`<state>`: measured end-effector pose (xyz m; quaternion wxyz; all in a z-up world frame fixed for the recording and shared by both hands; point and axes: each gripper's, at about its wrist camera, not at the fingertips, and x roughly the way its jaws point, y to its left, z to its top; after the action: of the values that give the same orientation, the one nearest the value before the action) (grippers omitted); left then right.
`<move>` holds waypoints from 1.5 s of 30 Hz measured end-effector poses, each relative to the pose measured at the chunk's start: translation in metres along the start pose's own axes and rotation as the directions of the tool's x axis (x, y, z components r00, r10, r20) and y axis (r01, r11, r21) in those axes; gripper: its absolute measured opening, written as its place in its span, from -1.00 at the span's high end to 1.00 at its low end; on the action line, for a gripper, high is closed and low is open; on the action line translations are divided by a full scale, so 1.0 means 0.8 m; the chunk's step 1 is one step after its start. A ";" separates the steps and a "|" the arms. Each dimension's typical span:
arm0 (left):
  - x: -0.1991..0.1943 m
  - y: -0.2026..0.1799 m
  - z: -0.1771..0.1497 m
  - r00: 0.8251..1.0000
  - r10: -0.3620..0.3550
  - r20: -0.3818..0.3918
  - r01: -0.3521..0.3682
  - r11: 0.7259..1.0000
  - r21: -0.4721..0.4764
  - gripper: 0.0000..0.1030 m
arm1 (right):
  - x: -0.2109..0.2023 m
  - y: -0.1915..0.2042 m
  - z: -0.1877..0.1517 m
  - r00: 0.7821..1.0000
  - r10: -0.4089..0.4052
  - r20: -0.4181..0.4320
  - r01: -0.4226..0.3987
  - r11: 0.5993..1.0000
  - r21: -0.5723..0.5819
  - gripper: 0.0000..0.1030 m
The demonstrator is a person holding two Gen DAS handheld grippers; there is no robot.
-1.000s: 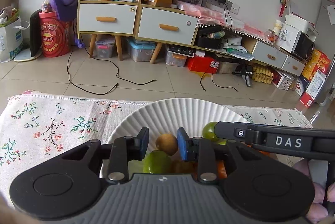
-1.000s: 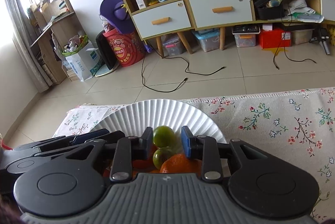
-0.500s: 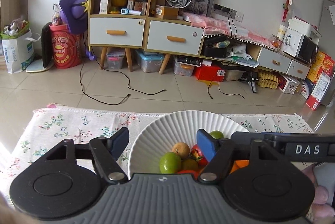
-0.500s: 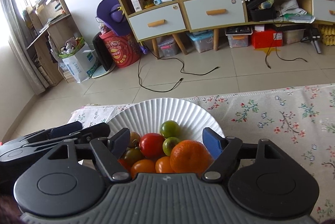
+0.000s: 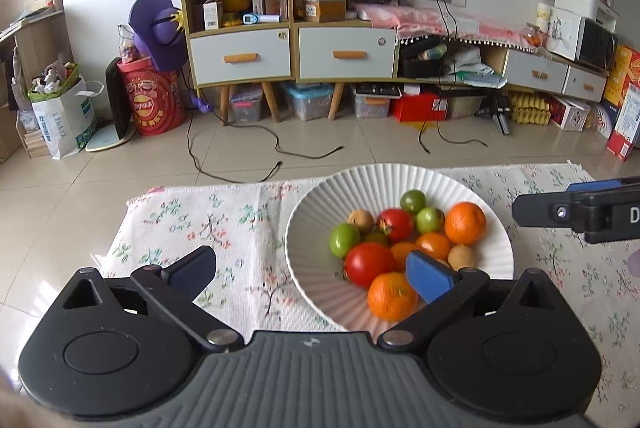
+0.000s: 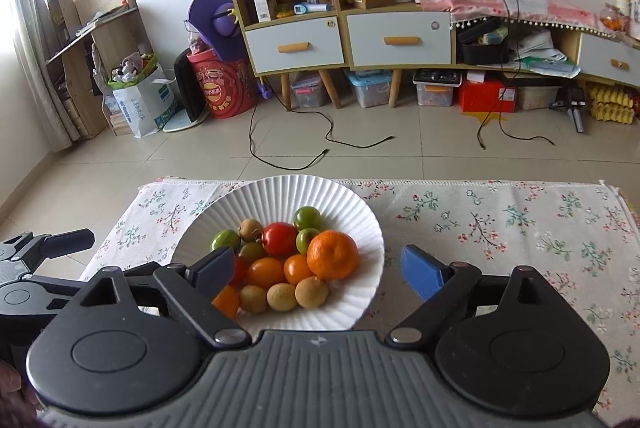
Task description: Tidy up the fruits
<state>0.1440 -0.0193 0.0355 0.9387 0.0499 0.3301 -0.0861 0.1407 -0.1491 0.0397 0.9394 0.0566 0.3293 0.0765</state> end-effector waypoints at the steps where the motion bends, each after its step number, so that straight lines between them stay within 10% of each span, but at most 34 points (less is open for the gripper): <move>1: -0.003 -0.001 -0.001 1.000 0.002 -0.008 -0.002 1.000 0.001 -0.88 | -0.005 0.001 -0.002 1.000 -0.004 0.002 0.004 1.000 -0.004 -0.80; 28: -0.080 -0.020 -0.080 0.989 0.030 -0.148 -0.035 0.999 -0.032 -0.88 | -0.073 0.060 -0.085 0.999 -0.041 0.005 0.041 0.974 -0.225 -0.89; 45: -0.093 -0.033 -0.101 0.979 0.129 -0.159 -0.135 0.991 -0.028 -0.88 | -0.066 0.053 -0.108 0.984 -0.177 -0.020 0.174 0.981 -0.087 -0.96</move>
<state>0.0320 -0.0238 0.0183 0.9142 0.0602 0.4005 -0.0133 0.0411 -0.1123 0.0111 0.9395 -0.0138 0.3422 0.0082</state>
